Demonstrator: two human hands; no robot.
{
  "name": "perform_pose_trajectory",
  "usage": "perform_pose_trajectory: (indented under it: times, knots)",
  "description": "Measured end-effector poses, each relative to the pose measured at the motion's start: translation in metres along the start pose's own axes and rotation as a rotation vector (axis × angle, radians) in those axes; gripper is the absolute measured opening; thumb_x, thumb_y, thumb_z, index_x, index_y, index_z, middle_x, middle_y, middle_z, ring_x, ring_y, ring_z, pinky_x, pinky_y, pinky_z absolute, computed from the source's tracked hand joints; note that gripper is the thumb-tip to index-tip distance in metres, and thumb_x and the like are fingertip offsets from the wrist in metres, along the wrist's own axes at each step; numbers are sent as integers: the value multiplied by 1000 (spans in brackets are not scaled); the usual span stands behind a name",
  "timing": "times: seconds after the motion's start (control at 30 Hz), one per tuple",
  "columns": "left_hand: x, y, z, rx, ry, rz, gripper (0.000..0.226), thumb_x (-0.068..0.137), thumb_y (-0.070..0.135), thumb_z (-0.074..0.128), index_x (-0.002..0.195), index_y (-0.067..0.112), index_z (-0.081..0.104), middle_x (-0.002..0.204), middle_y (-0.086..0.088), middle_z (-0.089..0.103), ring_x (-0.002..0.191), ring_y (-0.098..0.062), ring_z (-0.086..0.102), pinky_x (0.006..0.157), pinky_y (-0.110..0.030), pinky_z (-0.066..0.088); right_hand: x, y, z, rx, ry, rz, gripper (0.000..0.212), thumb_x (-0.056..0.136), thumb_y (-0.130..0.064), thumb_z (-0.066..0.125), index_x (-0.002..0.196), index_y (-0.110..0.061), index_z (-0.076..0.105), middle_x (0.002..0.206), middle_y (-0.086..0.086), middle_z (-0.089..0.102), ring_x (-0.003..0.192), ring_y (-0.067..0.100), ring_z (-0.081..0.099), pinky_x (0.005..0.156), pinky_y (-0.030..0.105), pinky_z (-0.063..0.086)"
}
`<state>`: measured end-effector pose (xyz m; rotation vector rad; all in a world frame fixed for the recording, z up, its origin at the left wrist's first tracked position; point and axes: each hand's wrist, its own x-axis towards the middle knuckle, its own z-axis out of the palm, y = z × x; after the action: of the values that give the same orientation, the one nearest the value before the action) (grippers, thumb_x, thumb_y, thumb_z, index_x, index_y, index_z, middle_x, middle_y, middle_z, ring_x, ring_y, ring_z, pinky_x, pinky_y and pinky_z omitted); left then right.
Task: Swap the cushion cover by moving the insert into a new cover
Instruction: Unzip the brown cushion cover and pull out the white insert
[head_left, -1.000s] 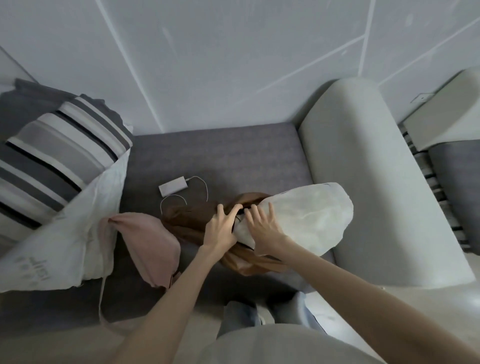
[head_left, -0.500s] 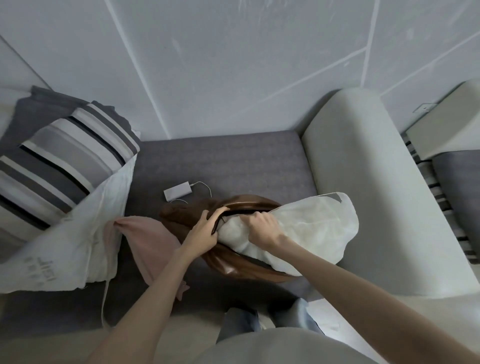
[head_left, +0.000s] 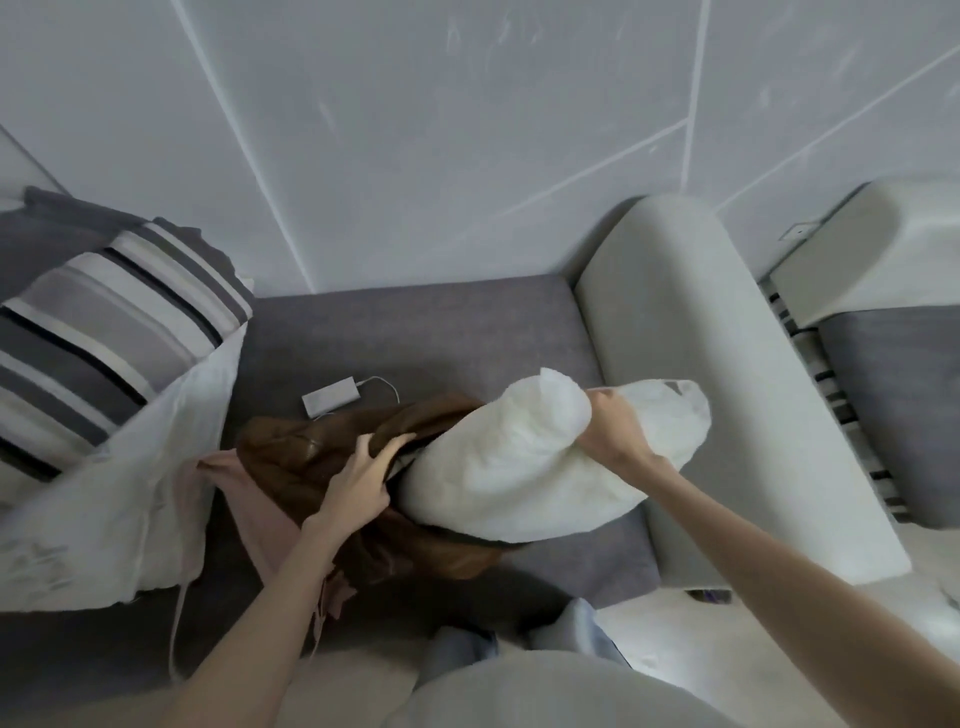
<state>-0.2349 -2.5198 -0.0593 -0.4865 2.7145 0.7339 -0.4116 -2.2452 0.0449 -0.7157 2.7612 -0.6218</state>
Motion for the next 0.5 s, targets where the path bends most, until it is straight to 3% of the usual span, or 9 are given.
perform_pose_trajectory:
  times: [0.07, 0.13, 0.2, 0.27, 0.33, 0.43, 0.5]
  knots:
    - [3, 17, 13, 18, -63, -28, 78, 83, 0, 48, 143, 45, 27, 142, -9, 24, 119, -39, 47, 87, -46, 48, -4, 23, 18, -49, -134, 178, 10, 80, -10, 52, 76, -13, 59, 77, 8, 66, 80, 35, 61, 69, 39, 47]
    - [3, 33, 31, -7, -119, -78, 77, 83, 0, 46, 144, 43, 27, 142, -11, 23, 117, -41, 48, 90, -46, 47, -11, 38, 34, -63, -191, 330, 27, 83, -3, 47, 108, -4, 57, 104, 14, 63, 101, 35, 56, 87, 42, 44]
    - [6, 42, 43, -36, -124, -115, 76, 85, 1, 46, 145, 42, 25, 142, -11, 22, 116, -40, 49, 89, -46, 47, -21, 35, 46, -27, -62, 309, 40, 78, 8, 42, 118, 1, 46, 113, 18, 51, 105, 34, 48, 92, 42, 40]
    - [13, 46, 45, -46, -98, -149, 76, 85, 1, 48, 145, 41, 24, 142, -10, 23, 116, -39, 49, 89, -47, 47, -36, 19, 55, 31, 103, 124, 50, 73, 9, 38, 122, -1, 43, 114, 15, 47, 105, 32, 47, 99, 41, 39]
    - [20, 49, 43, -35, -94, -181, 76, 86, 2, 50, 146, 42, 24, 142, -10, 24, 116, -38, 49, 89, -46, 47, -53, 3, 60, -6, 169, -129, 61, 65, 5, 36, 125, -5, 42, 120, 13, 46, 114, 32, 46, 113, 44, 25]
    - [30, 58, 42, 9, -82, -174, 73, 88, 8, 54, 146, 40, 23, 143, -11, 25, 114, -37, 51, 87, -45, 49, -70, -16, 78, -252, 54, -511, 64, 67, -12, 51, 130, -6, 47, 131, 13, 48, 128, 30, 41, 118, 49, 10]
    - [35, 66, 45, 26, -69, -157, 73, 86, 9, 56, 145, 40, 25, 142, -11, 28, 112, -36, 53, 86, -45, 50, -66, -25, 95, -414, -138, -624, 67, 72, -26, 60, 134, -3, 48, 138, 18, 47, 134, 34, 39, 119, 53, 6]
